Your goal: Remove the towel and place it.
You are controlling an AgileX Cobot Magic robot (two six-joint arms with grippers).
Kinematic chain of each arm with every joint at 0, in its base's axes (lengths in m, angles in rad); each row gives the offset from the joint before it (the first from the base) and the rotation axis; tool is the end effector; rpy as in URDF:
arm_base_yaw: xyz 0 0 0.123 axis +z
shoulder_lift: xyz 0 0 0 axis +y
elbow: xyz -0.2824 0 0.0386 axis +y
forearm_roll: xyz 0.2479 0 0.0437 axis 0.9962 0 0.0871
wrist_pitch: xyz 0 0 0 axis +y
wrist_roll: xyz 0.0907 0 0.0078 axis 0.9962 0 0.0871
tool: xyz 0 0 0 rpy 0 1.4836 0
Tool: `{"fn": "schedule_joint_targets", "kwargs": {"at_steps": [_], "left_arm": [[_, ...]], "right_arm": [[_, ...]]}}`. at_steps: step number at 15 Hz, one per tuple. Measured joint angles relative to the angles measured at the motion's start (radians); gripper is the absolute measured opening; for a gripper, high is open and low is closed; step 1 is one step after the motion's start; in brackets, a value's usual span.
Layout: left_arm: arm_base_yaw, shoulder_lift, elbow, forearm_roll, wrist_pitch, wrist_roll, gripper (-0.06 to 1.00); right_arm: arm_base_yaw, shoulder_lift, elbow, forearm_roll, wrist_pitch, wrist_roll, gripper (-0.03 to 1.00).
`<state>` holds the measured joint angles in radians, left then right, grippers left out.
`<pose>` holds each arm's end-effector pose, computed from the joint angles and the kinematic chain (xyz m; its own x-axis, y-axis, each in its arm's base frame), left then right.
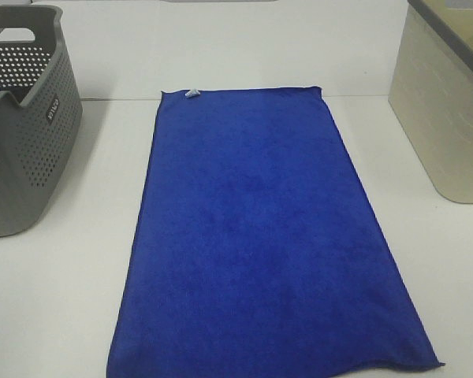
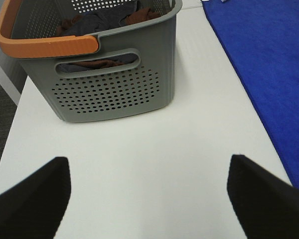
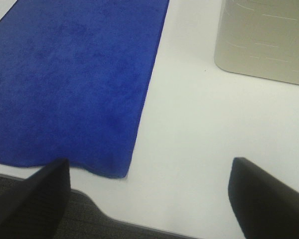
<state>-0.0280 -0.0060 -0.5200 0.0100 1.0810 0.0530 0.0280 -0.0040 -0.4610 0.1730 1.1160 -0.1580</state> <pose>-0.0090 0.0011 0.2810 -0.4488 0.0703 -0.8909 0.0461 0.9974 0.0554 -0.0047 0.0140 0.2630 -0.5145 -0.0948 -0.8522 -0.2013 0.9794 0.0126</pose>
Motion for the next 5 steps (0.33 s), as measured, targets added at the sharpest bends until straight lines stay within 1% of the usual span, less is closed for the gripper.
{"fn": "schedule_joint_targets", "kwargs": {"at_steps": [5], "left_arm": [[0.0, 0.0, 0.0, 0.003, 0.0, -0.001, 0.8]], "right_arm": [[0.0, 0.0, 0.0, 0.002, 0.0, 0.0, 0.83]]}}
